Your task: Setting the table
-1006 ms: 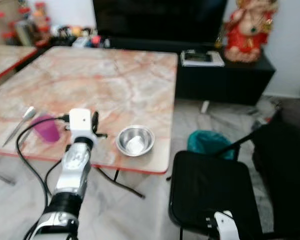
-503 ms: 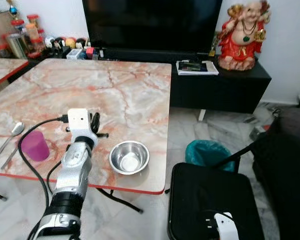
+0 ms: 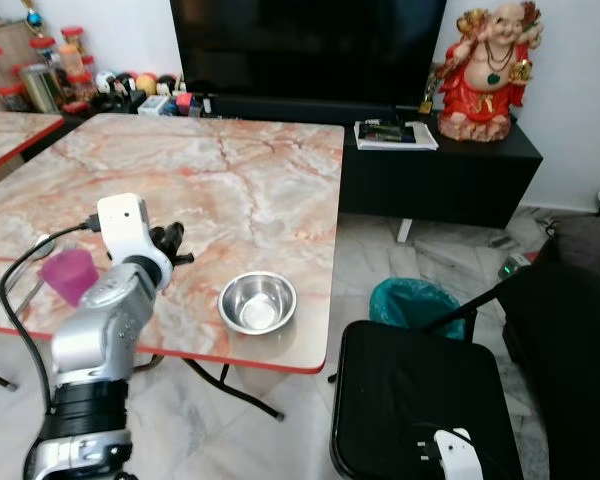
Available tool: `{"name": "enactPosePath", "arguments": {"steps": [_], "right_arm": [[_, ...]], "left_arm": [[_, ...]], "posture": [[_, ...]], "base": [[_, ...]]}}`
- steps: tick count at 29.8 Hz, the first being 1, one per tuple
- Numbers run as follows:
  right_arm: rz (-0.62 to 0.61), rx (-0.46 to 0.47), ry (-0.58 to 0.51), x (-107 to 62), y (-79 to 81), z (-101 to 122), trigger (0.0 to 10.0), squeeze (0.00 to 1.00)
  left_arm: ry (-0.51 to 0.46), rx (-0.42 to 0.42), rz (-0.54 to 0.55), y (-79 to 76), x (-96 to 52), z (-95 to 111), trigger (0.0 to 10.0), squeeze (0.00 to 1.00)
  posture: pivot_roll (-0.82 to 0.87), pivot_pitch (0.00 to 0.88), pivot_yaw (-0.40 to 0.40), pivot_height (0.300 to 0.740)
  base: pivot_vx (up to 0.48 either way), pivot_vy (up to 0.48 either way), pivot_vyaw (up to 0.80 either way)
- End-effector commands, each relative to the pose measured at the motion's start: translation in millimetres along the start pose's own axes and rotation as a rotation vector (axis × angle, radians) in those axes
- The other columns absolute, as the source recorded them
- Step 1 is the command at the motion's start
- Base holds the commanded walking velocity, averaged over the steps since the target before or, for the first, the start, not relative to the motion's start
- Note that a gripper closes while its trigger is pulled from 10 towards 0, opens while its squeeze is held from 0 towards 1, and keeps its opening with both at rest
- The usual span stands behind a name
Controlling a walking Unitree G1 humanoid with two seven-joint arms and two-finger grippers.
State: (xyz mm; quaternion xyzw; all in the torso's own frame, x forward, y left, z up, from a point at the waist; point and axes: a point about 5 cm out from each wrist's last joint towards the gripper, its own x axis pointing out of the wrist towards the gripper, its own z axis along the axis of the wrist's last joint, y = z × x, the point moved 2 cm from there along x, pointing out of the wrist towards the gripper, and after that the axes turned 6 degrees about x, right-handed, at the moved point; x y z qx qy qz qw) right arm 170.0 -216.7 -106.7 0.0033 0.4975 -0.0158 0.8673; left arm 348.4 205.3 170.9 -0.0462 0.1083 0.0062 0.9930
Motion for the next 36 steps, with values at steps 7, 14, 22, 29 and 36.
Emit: {"name": "enactPosePath", "arguments": {"steps": [7, 14, 22, 29, 36], "right_arm": [[0.003, -0.004, 0.002, 0.5, -0.1, 3, 10.0, 0.00], [0.006, 0.002, 0.002, 0.7, 0.7, 3, 10.0, 0.00], [0.006, 0.003, 0.003, 0.7, 0.5, 4, 10.0, 0.00], [0.008, 0.000, 0.003, 0.7, 0.4, 4, 10.0, 0.00], [0.008, -0.006, 0.003, 0.6, 0.1, 4, 10.0, 0.00]], "left_arm": [[0.148, -0.043, -0.133, -25.4, 2.2, -21, 10.0, 1.00], [0.211, -0.058, -0.083, -26.8, 10.7, -28, 10.0, 0.00], [0.235, -0.072, -0.079, -29.2, 13.0, -33, 10.0, 0.00], [0.275, -0.131, -0.087, -35.4, 14.6, -48, 10.0, 0.00], [0.287, -0.141, -0.109, -39.2, 15.4, -51, 10.0, 0.00]], "posture": [[0.01, 0.000, -0.004, 0.740], [0.01, 0.000, -0.004, 0.740], [0.01, 0.000, -0.004, 0.740], [0.01, 0.000, -0.007, 0.740], [0.01, 0.000, -0.007, 0.740]], "base": [[0.000, 0.000, 0.00], [0.000, 0.000, 0.00], [0.000, 0.000, 0.00], [0.000, 0.000, 0.00], [0.000, 0.000, 0.00]]}}
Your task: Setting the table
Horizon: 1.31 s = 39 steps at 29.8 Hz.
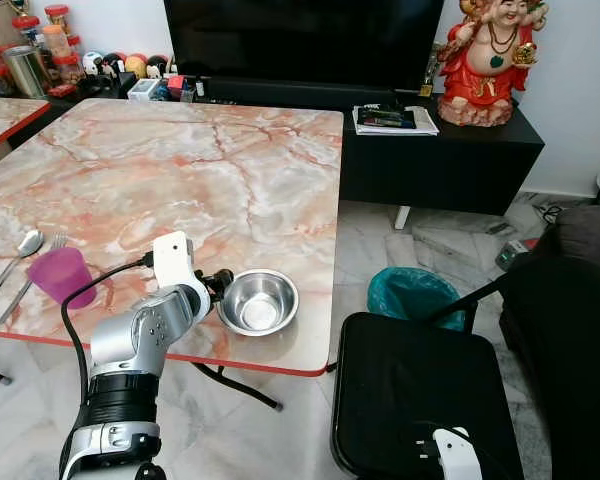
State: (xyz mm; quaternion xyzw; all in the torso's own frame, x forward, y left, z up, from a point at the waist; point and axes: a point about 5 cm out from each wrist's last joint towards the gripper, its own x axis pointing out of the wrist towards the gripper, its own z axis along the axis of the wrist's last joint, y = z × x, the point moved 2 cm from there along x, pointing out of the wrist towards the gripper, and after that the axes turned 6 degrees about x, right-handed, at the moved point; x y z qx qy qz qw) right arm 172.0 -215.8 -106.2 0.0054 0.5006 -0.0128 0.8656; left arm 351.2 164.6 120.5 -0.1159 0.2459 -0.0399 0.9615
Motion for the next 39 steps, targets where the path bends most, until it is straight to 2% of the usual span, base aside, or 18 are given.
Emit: {"name": "enactPosePath", "arguments": {"steps": [1, 4, 9, 15, 26, 39], "right_arm": [[0.001, -0.007, -0.004, 0.0, -0.8, 2, 10.0, 0.00], [0.001, -0.008, -0.004, 0.0, -0.8, 2, 10.0, 0.00], [0.000, -0.009, -0.005, -0.1, -1.1, 2, 10.0, 0.00], [0.000, -0.009, -0.005, -0.1, -1.1, 2, 10.0, 0.00], [0.001, -0.012, -0.004, 0.0, -1.0, 2, 10.0, 0.00], [-0.006, -0.014, -0.002, -0.1, -1.8, 2, 10.0, 0.00]], "left_arm": [[0.002, -0.007, -0.020, -3.7, 2.0, 1, 10.0, 0.00], [0.000, 0.000, -0.037, -6.2, 2.0, 1, 10.0, 0.00], [-0.086, 0.025, -0.061, -13.8, -3.7, 17, 10.0, 0.00], [-0.104, 0.066, -0.074, -16.9, -9.7, 28, 10.0, 0.00], [-0.044, 0.135, -0.089, -16.5, -15.9, 16, 10.0, 0.00], [0.028, 0.145, -0.094, -17.4, -15.1, -2, 10.0, 0.00]], "posture": [[0.01, 0.000, -0.007, 0.740], [0.00, 0.000, -0.008, 0.740], [0.01, 0.000, -0.009, 0.740], [0.01, 0.000, -0.010, 0.740], [0.01, 0.000, -0.009, 0.740], [0.01, 0.000, -0.007, 0.740]], "base": [[0.000, 0.000, 0.00], [0.000, 0.000, 0.00], [0.000, 0.000, 0.00], [0.000, 0.000, 0.00], [0.000, 0.000, 0.00], [0.000, 0.000, 0.00]]}}
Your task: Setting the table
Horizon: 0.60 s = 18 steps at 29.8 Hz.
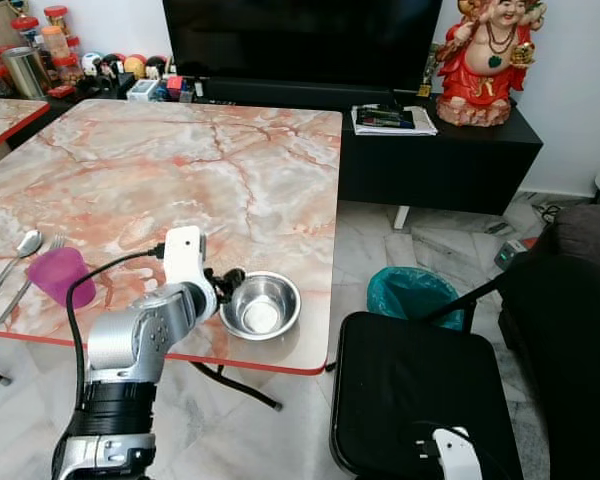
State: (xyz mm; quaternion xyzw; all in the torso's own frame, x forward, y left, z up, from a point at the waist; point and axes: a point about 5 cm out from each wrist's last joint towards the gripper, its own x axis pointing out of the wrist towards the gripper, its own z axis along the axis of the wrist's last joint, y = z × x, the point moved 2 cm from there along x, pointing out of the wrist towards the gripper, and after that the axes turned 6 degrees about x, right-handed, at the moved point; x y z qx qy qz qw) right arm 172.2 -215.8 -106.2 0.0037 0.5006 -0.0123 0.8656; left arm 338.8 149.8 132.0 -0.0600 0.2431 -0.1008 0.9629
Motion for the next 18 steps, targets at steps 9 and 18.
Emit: {"name": "enactPosePath", "arguments": {"steps": [9, 18], "right_arm": [[-0.005, -0.012, -0.002, -0.1, -1.7, 2, 10.0, 0.00], [-0.006, -0.011, -0.002, -0.1, -1.7, 2, 10.0, 0.00]], "left_arm": [[0.050, 0.013, 0.012, 2.8, -1.1, -13, 10.0, 0.00], [0.063, 0.009, 0.011, 2.2, 0.7, -18, 10.0, 0.00]], "posture": [[0.01, 0.000, -0.008, 0.740], [0.01, 0.000, -0.006, 0.740]], "base": [[0.000, 0.000, 0.00], [0.000, 0.000, 0.00]]}}
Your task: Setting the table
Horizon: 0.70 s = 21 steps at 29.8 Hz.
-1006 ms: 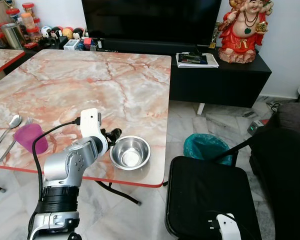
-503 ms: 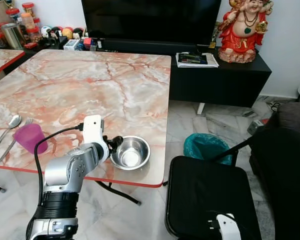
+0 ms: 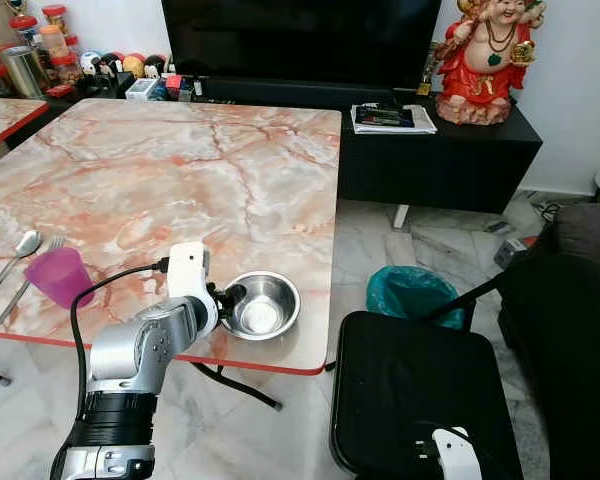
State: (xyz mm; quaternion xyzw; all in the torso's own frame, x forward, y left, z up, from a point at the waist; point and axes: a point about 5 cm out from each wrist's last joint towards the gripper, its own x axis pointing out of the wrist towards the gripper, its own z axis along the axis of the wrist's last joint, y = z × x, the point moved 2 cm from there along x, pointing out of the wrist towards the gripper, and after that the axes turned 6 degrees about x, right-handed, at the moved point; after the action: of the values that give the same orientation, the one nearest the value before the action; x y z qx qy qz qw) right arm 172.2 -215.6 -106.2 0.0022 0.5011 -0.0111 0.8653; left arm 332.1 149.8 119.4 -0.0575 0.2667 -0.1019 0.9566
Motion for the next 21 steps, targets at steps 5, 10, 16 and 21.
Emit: {"name": "enactPosePath", "arguments": {"steps": [5, 10, 16, 21], "right_arm": [[-0.006, -0.007, -0.003, -0.1, -1.9, 1.7, 10.0, 0.00], [-0.006, -0.007, -0.003, -0.1, -1.9, 1.6, 10.0, 0.00], [-0.007, -0.007, -0.003, -0.1, -2.1, 1.9, 10.0, 0.00], [-0.005, -0.008, -0.003, -0.1, -2.0, 1.8, 10.0, 0.00]], "left_arm": [[0.012, 0.009, 0.003, -0.4, 1.3, -2.9, 10.0, 0.00], [0.015, 0.008, 0.004, -0.2, 1.8, -3.9, 9.5, 0.00], [0.016, 0.009, -0.006, -2.4, 1.7, -4.0, 3.6, 0.00], [0.018, 0.008, -0.006, -2.7, 1.7, -4.5, 3.9, 0.00]], "posture": [[0.00, 0.000, -0.006, 0.740], [0.00, 0.000, -0.006, 0.740], [0.00, 0.000, -0.007, 0.740], [0.00, 0.000, -0.008, 0.740]], "base": [[0.000, 0.000, 0.00], [0.000, 0.000, 0.00], [0.000, 0.000, 0.00], [0.000, 0.000, 0.00]]}}
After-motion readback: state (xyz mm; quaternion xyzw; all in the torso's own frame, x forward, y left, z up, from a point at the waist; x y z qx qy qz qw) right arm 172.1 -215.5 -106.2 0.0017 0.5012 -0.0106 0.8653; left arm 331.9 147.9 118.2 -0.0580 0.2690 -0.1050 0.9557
